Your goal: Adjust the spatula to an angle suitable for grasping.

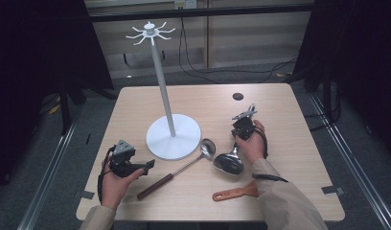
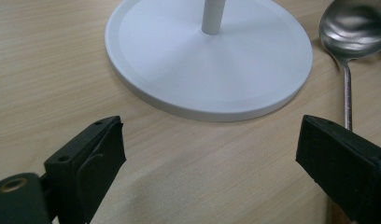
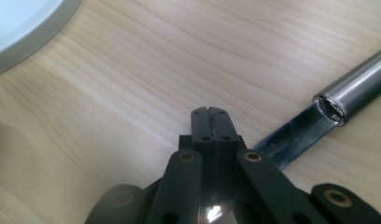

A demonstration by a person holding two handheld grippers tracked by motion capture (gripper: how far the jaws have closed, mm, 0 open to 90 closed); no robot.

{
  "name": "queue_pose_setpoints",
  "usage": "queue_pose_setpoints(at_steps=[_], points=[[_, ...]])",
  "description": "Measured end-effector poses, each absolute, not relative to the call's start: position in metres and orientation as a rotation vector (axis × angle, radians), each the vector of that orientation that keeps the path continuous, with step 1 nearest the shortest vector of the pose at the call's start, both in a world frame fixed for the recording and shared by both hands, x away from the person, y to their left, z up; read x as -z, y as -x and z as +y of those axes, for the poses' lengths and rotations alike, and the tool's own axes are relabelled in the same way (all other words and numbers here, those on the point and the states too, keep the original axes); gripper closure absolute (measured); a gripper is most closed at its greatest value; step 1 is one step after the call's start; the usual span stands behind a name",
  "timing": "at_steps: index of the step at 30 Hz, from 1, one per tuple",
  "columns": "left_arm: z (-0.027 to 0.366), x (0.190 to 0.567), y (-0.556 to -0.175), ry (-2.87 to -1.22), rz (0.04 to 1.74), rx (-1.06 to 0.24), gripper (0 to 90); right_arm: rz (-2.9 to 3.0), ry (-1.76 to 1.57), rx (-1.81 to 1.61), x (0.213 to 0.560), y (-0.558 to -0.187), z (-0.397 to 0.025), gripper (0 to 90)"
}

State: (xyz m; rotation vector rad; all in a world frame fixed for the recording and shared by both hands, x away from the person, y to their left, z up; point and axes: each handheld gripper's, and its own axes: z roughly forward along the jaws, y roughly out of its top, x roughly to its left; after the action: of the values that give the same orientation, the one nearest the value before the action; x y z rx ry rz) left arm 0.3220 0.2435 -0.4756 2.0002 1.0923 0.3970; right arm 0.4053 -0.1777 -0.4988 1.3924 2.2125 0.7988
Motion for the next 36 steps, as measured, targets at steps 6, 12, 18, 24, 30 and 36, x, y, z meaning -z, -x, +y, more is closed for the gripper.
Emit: queue_pose_setpoints(at_steps=[6, 12, 18, 24, 30, 36], points=[[0.242, 0.477, -0.323, -1.99, 1.095, -0.394, 8.1, 2.197, -1.447, -0.788, 0.498, -0.402, -0.187, 90.0], [0.242, 0.475, -0.324, -2.037, 1.068, -0.401, 8.2, 2.174, -1.513, -0.783, 0.496, -0.395, -0.197, 90.0], [0.238, 0.475, -0.325, -2.022, 1.078, -0.402, 8.2, 2.011, -1.616, -0.841, 0.485, -0.391, -0.211, 64.3], [0.235, 0.477, -0.326, -2.006, 1.08, -0.399, 8.3, 1.86, -1.774, -0.752, 0.491, -0.391, -0.22, 41.5], [0.237, 0.477, -0.326, -2.008, 1.085, -0.403, 8.3, 1.842, -1.829, -0.73, 0.5, -0.393, -0.218, 40.5], [0.238, 0.479, -0.324, -2.004, 1.088, -0.397, 8.7, 1.848, -1.828, -0.718, 0.499, -0.396, -0.221, 48.7]])
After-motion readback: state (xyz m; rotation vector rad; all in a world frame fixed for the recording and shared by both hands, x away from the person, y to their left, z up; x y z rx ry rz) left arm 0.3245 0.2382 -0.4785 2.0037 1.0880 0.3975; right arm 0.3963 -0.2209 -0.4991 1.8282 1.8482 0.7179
